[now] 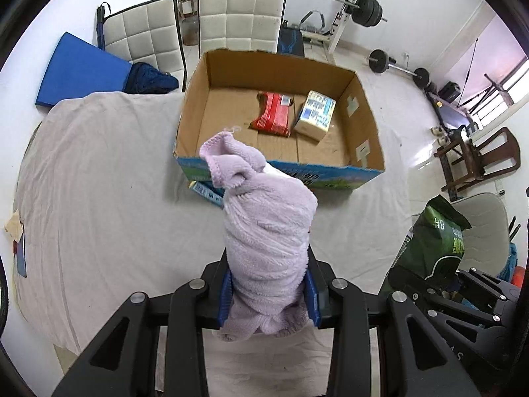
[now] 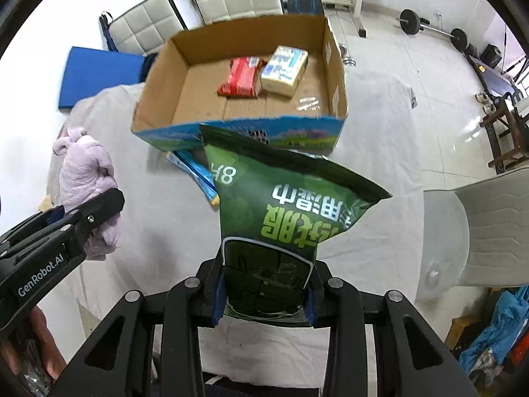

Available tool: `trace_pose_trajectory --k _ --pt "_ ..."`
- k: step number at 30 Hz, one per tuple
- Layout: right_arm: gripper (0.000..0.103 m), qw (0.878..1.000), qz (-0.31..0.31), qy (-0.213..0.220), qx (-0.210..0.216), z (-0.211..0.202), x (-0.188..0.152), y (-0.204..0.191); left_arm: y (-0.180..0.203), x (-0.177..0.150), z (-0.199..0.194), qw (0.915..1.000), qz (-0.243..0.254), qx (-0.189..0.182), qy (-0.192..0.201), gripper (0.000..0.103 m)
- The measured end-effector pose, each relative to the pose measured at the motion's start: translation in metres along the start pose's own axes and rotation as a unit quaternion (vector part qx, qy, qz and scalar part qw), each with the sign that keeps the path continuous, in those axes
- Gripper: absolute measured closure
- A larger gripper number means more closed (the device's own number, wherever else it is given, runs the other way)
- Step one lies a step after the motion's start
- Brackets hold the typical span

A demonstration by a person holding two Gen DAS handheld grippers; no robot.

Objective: Organize soft objects
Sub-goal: 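Carry towel and green bag into the box and open both grippers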

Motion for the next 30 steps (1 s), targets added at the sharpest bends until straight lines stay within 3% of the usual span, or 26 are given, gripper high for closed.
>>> trace_pose_trajectory --k 6,11,15,21,30 --pt "0.065 1.0 -0.009 0.011 0.019 -0.01 -0.001 -0.005 0.005 0.008 -0.015 0.9998 0.005 -0.018 0.01 0.07" --pt "0.065 0.999 -0.009 0.021 0.029 -0.017 0.017 -0.004 0.004 0.033 -0.02 0.9996 0.008 -0.02 0.017 0.07" --pt "0.065 0.999 -0.013 0.021 0.021 -0.018 0.05 0.0 -0.005 0.069 -0.015 0.9998 0.007 -0.012 0.016 0.07" --pt "0.065 1.0 -0.007 0.001 -0.004 -0.001 0.123 0.007 -0.027 0.128 0.019 0.9999 -0.005 -0.006 -0.015 0.07" --pt "0.065 0.996 0.075 -0.055 0.004 0.064 0.21 0.033 -0.058 0.206 0.084 0.9966 -0.033 -0.004 -0.075 0.07"
Point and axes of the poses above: each gripper's, at about its wrist camera, not at the fingertips, and z roughly the way its jaws point, y to its right, x to its top, the point moved 2 cm from there along z, roughly the way its jaws point, and after that the axes turned 15 degrees about -y, right-handed, at the moved point
